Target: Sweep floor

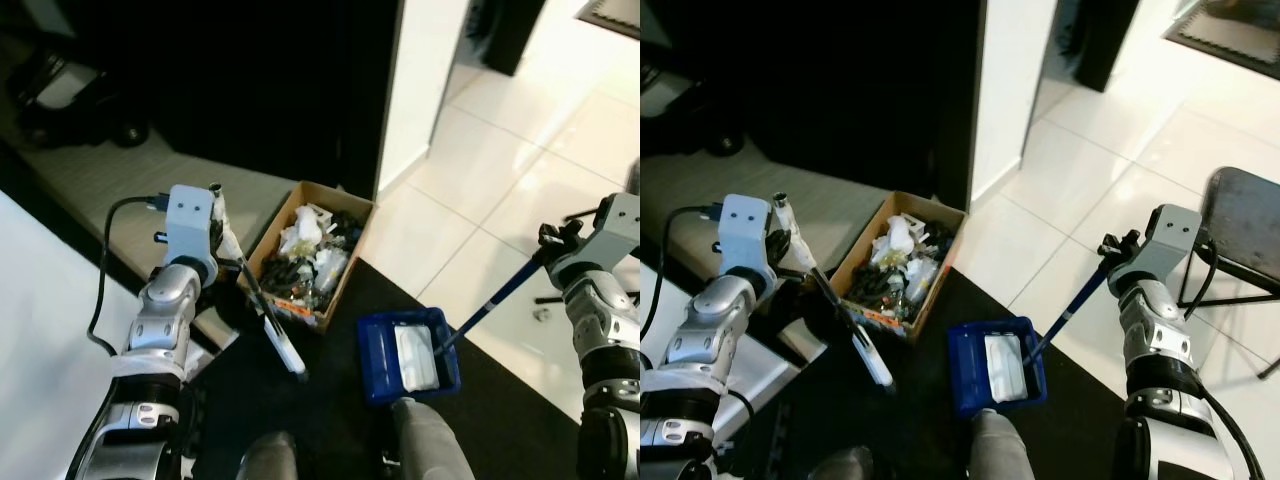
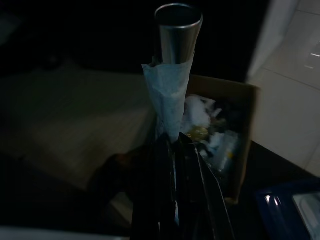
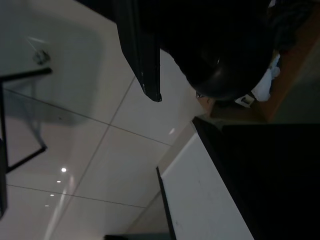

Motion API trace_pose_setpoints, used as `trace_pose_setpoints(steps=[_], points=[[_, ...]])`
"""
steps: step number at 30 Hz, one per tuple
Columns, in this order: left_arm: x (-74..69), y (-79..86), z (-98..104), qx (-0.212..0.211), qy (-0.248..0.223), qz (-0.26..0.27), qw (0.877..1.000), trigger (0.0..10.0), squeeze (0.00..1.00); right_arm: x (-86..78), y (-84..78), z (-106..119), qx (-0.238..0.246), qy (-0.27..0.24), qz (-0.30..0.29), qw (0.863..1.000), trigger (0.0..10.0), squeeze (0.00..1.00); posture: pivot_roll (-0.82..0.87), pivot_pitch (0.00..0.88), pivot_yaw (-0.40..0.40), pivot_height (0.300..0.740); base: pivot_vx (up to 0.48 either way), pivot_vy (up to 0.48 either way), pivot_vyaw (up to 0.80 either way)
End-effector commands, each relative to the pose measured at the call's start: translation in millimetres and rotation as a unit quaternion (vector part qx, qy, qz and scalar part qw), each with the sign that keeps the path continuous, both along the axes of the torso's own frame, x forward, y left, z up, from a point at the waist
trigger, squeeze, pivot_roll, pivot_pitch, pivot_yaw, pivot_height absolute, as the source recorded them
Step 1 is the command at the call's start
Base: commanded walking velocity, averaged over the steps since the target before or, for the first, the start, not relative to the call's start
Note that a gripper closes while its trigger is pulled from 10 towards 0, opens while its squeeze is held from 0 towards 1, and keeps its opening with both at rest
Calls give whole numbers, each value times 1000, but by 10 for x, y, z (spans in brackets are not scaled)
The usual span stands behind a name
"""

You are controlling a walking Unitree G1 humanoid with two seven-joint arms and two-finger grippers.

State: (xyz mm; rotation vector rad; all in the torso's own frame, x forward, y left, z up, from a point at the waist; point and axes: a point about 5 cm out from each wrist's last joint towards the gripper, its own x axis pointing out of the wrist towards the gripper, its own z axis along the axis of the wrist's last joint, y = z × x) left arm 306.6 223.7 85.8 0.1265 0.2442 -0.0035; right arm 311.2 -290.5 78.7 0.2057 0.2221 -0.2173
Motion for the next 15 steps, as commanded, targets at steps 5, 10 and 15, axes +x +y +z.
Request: trace_pose_setpoints(steps=[5,10,15], points=[[63,-4,64,-12,-22,36,999,10000,0,133,30,240,-13,-60,14,998,10000,0,0,52,20,740,0,0,0],[62,28,64,-8,-23,48,999,10000,0,178,87,279,-22,-64,33,997,10000,0,1,52,16,740,0,0,0],[57,46,66,-11,-27,58,998,10000,0,188,103,282,-22,-64,37,997,10000,0,2,51,14,740,0,0,0]])
